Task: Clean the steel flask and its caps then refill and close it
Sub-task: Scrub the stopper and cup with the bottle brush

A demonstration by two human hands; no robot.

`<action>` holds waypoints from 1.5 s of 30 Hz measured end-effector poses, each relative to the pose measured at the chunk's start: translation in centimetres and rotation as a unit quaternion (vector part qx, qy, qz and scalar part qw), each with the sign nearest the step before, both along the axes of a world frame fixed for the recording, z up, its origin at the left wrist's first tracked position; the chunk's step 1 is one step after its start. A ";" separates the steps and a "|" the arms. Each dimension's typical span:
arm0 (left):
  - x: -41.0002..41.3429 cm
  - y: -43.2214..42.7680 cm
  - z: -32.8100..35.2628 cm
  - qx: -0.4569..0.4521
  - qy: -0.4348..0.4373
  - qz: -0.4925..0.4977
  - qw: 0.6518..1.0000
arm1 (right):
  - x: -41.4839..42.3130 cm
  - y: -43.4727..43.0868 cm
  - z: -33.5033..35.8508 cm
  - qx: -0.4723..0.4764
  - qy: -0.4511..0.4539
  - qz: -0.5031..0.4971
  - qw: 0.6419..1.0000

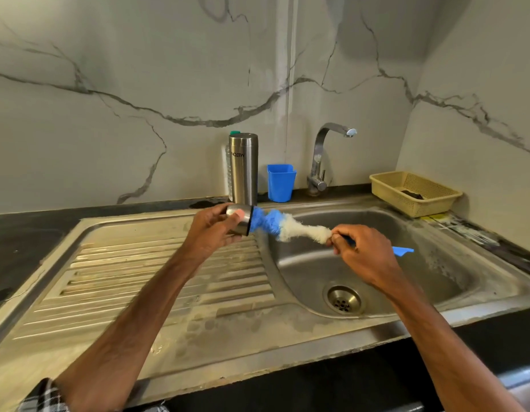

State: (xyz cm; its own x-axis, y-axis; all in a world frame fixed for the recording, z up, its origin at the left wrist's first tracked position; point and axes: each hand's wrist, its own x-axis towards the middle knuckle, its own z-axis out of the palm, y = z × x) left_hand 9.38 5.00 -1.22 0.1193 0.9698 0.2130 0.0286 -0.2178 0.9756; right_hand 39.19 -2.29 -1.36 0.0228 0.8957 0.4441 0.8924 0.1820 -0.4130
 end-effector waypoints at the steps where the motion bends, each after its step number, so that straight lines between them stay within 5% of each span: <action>1: -0.2 0.0 0.2 -0.007 -0.017 -0.001 1.000 | 0.3 0.1 -0.1 0.026 0.005 0.006 1.000; 8: -0.4 -0.4 1.3 -0.047 -0.054 -0.002 0.997 | 0.3 1.0 -0.9 0.169 -0.009 0.027 0.985; 17: -0.6 -0.6 1.3 -0.038 -0.041 -0.018 0.998 | -0.1 1.1 -0.9 0.224 0.016 0.004 0.974; 22: 0.1 -0.9 1.4 -0.017 -0.062 -0.026 0.998 | -0.1 0.9 -0.9 0.202 0.032 0.015 0.979; 29: -2.3 -0.2 0.8 -0.052 -0.134 0.033 0.989 | 0.5 0.9 -0.4 0.100 0.182 -0.045 0.977; 36: 4.3 -4.1 1.6 -0.112 -0.139 -0.114 0.977 | -2.4 0.5 0.0 0.067 0.349 0.047 0.934; 45: 7.2 -6.2 1.4 0.015 -0.019 -0.035 0.999 | -3.5 0.2 0.7 -0.072 0.495 0.138 0.855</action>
State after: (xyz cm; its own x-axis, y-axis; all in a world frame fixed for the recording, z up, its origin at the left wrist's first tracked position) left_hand 16.55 -1.22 0.16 0.1782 0.9524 0.2473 -0.0244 -0.2470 0.9687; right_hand 35.69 -2.14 -0.68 0.1032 0.9715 0.2135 0.0242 0.2121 -0.9769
